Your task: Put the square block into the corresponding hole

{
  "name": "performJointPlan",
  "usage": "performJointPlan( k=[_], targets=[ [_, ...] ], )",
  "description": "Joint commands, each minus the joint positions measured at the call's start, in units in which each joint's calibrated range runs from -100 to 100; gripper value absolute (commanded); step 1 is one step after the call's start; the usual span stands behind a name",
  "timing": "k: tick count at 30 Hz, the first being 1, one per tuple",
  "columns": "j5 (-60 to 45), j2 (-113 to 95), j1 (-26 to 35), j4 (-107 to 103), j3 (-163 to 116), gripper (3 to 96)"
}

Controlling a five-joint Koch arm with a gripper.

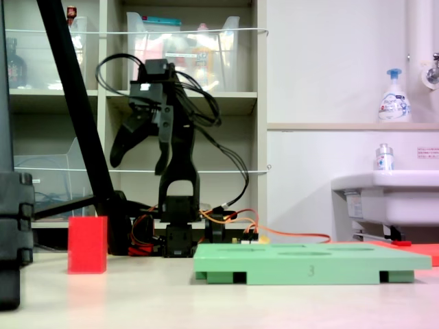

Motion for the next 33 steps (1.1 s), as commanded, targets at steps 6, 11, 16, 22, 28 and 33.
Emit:
performJointPlan(
  k=[6,11,16,22,28,33],
  targets=[
    [-5.4,25.8,-2.6,-2.3,13.0,78.0],
    [-6.5,35.4,-3.8,-2.3,13.5,82.4],
    [-7.4,41.3,-4.4,-2.3,15.1,82.5],
    [-7.9,47.0,-5.0,-0.5,15.2,82.4],
    [-8.1,50.8,-5.4,2.0,15.1,82.3],
    [-8.1,54.1,-5.4,4.2,15.1,82.1]
  ],
)
